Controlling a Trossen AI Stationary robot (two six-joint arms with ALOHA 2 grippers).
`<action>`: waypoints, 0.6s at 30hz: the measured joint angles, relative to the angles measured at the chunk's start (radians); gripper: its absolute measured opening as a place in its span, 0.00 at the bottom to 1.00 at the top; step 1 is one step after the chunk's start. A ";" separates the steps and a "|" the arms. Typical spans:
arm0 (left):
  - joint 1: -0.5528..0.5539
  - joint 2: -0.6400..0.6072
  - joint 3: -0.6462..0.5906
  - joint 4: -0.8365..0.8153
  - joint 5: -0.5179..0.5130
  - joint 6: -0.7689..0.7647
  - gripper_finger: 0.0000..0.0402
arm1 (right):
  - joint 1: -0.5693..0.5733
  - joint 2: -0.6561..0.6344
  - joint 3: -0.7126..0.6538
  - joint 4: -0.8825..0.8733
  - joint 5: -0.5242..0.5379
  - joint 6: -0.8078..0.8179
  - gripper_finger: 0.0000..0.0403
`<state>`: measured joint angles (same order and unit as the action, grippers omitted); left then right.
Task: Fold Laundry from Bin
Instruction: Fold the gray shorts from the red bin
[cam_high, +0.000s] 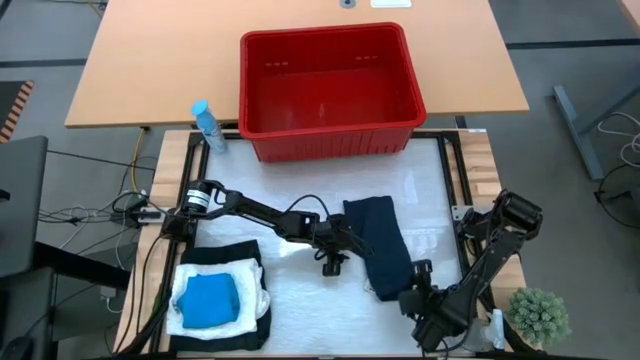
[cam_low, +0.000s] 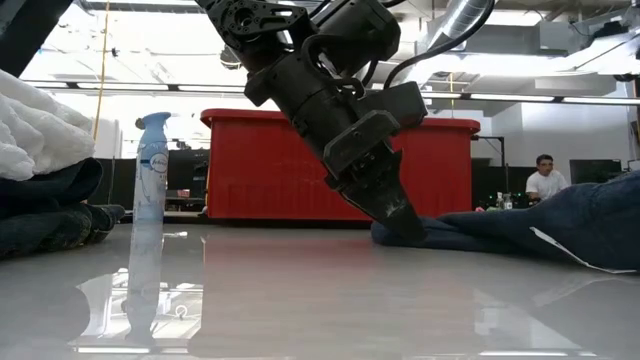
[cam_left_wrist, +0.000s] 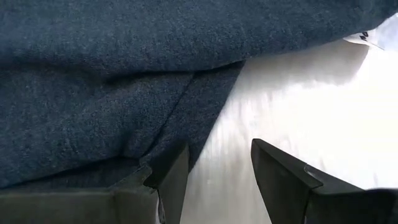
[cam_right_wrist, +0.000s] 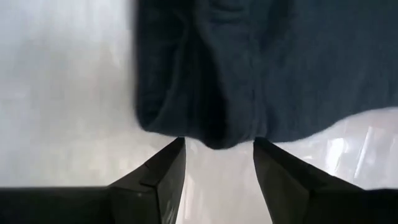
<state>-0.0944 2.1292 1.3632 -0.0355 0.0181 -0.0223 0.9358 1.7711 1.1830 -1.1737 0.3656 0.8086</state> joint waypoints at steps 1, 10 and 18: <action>0.000 0.000 0.000 0.000 0.000 0.000 0.42 | -0.005 0.000 -0.007 -0.008 0.000 0.010 0.52; 0.008 0.000 0.000 0.000 0.000 0.010 0.42 | -0.035 0.001 -0.017 0.060 0.008 -0.087 0.47; 0.016 0.000 0.000 0.000 0.000 0.009 0.42 | -0.065 0.001 -0.061 0.082 -0.007 -0.086 0.40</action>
<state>-0.0788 2.1292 1.3632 -0.0357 0.0181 -0.0128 0.8713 1.7718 1.1217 -1.0915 0.3591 0.7226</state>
